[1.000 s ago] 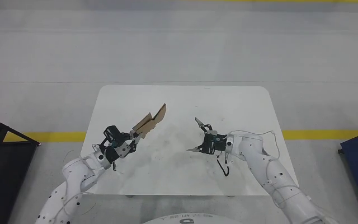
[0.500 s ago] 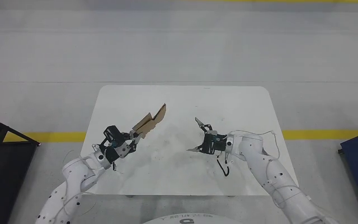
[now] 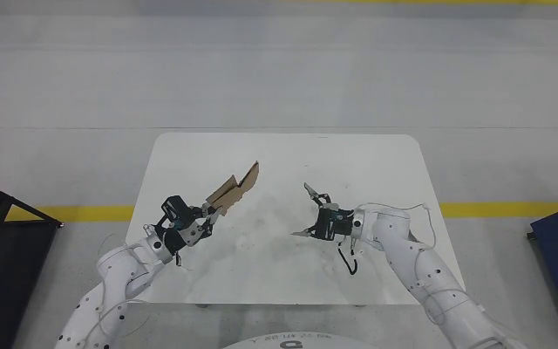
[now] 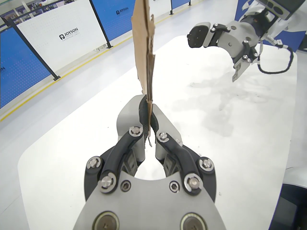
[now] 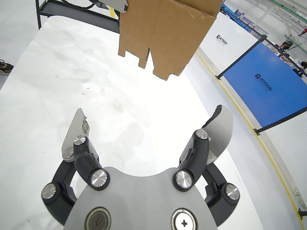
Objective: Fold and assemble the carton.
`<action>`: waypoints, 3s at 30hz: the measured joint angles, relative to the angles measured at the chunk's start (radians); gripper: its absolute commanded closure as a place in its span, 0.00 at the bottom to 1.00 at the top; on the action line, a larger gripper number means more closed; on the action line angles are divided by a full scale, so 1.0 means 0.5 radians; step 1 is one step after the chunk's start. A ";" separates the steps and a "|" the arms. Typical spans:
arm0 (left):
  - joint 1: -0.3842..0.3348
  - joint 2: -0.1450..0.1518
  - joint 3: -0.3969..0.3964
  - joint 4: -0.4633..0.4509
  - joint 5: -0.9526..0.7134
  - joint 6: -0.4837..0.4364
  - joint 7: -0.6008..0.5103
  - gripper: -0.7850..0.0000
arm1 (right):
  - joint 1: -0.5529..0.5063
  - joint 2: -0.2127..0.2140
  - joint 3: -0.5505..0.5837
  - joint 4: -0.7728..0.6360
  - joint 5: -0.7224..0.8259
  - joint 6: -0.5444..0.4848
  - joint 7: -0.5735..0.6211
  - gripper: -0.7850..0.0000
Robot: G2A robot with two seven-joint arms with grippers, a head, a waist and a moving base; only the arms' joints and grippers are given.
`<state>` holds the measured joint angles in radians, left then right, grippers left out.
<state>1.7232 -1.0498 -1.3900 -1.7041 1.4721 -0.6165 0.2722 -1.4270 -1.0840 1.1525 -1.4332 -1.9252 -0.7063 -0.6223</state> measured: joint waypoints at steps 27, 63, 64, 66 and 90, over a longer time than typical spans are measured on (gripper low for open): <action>-0.371 -0.030 0.347 0.004 -0.192 -0.496 -0.449 1.00 | 0.303 -0.004 -0.069 0.252 0.303 -0.428 -0.194 0.00; -0.296 0.034 0.225 -0.097 -0.341 -0.544 -0.348 0.00 | 0.683 0.245 -0.702 0.369 0.841 -0.568 -0.416 1.00; -0.278 0.040 0.185 -0.099 -0.355 -0.551 -0.318 0.00 | 0.682 0.257 -0.698 0.359 0.913 -0.560 -0.424 1.00; -0.229 0.055 0.084 -0.102 -0.384 -0.567 -0.253 0.00 | 0.665 0.289 -0.671 0.324 1.087 -0.537 -0.448 1.00; -0.109 0.085 -0.132 -0.088 -0.444 -0.593 -0.146 0.00 | 0.602 0.380 -0.654 0.233 2.240 -0.613 -0.348 1.00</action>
<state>1.6685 -1.0073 -1.4560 -1.7480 1.2499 -0.9131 0.1993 -1.1259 -0.8938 0.8255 -1.3167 -0.8054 -1.0126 -0.7962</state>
